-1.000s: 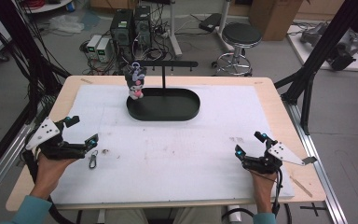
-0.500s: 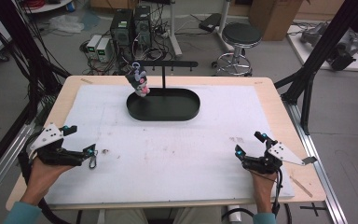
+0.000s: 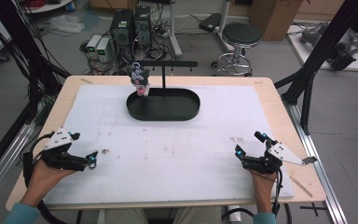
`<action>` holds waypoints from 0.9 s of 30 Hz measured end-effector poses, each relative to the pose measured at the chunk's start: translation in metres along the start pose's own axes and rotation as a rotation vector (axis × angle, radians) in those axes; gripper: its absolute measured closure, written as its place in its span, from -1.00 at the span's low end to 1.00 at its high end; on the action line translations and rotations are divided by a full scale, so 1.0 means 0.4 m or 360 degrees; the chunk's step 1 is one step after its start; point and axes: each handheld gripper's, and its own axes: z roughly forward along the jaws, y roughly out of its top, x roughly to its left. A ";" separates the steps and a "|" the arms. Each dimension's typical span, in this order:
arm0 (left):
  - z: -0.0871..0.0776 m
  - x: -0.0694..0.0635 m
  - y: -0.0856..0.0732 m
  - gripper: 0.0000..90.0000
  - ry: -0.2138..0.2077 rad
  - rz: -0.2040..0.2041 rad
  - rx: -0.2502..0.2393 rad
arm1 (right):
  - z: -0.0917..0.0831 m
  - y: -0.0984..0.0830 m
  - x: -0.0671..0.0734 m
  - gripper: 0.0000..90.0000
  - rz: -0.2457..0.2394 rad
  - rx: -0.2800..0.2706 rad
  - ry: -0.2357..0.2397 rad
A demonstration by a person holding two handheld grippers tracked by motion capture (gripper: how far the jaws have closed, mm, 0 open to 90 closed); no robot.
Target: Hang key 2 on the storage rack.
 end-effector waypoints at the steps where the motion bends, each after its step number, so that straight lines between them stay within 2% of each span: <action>1: 0.002 -0.002 -0.001 -0.80 -0.0003 -0.0004 0.0021 | 0.000 0.000 0.000 -0.94 0.0002 -0.0001 0.0000; 3: 0.004 -0.002 -0.003 -0.80 0.0005 0.0006 0.0049 | 0.000 0.000 0.000 -0.94 0.0002 0.0000 0.0000; 6: 0.007 0.000 -0.004 -0.78 0.0004 -0.0026 0.0082 | 0.000 0.000 0.000 -0.94 0.0003 0.0000 0.0000; 10: 0.015 0.002 -0.006 -0.56 -0.0027 -0.0035 0.0155 | 0.000 0.000 0.000 -0.94 0.0002 0.0000 -0.0001; 15: 0.027 0.000 -0.007 -0.45 -0.0036 -0.0036 0.0236 | 0.000 0.000 0.000 -0.94 0.0001 0.0000 0.0000; 18: 0.032 0.001 -0.009 -0.24 -0.0053 -0.0067 0.0280 | 0.000 0.000 0.000 -0.94 0.0003 -0.0001 0.0000; 21: 0.034 0.004 -0.008 -0.14 -0.0060 -0.0081 0.0317 | 0.000 0.000 0.000 -0.94 0.0003 0.0000 0.0001; 22: 0.035 0.003 -0.008 -0.03 -0.0057 -0.0101 0.0317 | 0.000 0.000 0.000 -0.94 0.0003 -0.0001 0.0001; 24: 0.036 0.004 -0.006 0.01 -0.0056 -0.0125 0.0338 | 0.000 0.000 0.000 -0.94 0.0002 -0.0001 0.0000; 27: 0.039 0.005 -0.005 0.17 -0.0066 -0.0143 0.0367 | 0.000 0.000 0.000 -0.94 0.0002 -0.0001 0.0001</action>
